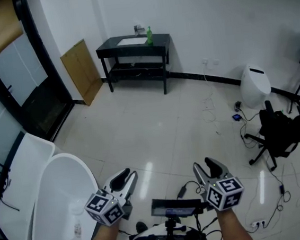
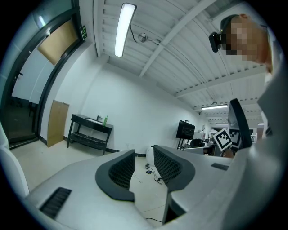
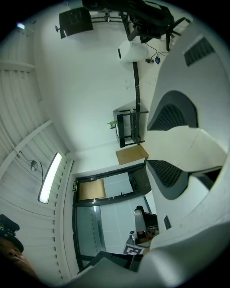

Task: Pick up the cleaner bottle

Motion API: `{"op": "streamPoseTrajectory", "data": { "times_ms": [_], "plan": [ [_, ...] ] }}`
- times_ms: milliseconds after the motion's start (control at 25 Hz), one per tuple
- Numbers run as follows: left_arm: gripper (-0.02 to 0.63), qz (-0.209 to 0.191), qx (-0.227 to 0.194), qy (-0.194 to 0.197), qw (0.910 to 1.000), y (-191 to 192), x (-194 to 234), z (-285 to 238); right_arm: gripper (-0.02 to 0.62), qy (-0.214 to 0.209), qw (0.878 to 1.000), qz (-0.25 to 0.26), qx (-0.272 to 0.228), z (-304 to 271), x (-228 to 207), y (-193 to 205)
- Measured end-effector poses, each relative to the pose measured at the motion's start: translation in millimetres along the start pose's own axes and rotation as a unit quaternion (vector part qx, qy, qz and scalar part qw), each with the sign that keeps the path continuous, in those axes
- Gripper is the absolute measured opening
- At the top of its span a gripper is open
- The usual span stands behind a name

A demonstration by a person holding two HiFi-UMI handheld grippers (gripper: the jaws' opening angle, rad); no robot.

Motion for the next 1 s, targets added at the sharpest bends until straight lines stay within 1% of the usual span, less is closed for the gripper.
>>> {"op": "streamPoseTrajectory", "data": {
  "times_ms": [200, 440, 600, 720, 840, 1000],
  "plan": [
    [0.118, -0.001, 0.001, -0.008, 1.0, 13.8, -27.5, -18.2, 0.196, -0.014, 1.0, 0.006, 0.001, 8.0, -30.9, 2.7],
    [0.118, 0.001, 0.005, -0.013, 0.9999, 12.4, -33.0, -26.0, 0.196, -0.023, 1.0, 0.006, 0.003, 1.8, -39.6, -3.0],
    [0.118, -0.005, 0.009, -0.016, 0.9998, 12.5, -34.8, -31.1, 0.196, -0.027, 1.0, 0.003, 0.004, -3.7, -46.0, -2.4],
    [0.118, -0.009, 0.009, -0.016, 0.9998, 9.0, -26.2, -32.5, 0.196, -0.03, 1.0, 0.001, 0.009, -13.4, -42.4, -3.8],
    [0.118, -0.005, 0.01, -0.014, 0.9998, 2.4, -13.7, -36.7, 0.196, -0.03, 0.999, 0.001, 0.014, -26.8, -35.6, -7.2],
    [0.118, -0.008, 0.009, 0.002, 0.9999, -5.6, 8.3, -49.8, 0.196, -0.022, 1.0, 0.002, 0.015, -48.3, -28.5, -14.7]
  ]
}}
Point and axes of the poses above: the fingertips, and each gripper's own axes: z backward along the fingers, x to its left, y out of its underside, the point moved 10 cm from there along z, backward along the fingers, and after that the axes turned 3 degrees about -y, right-handed, at the moved point
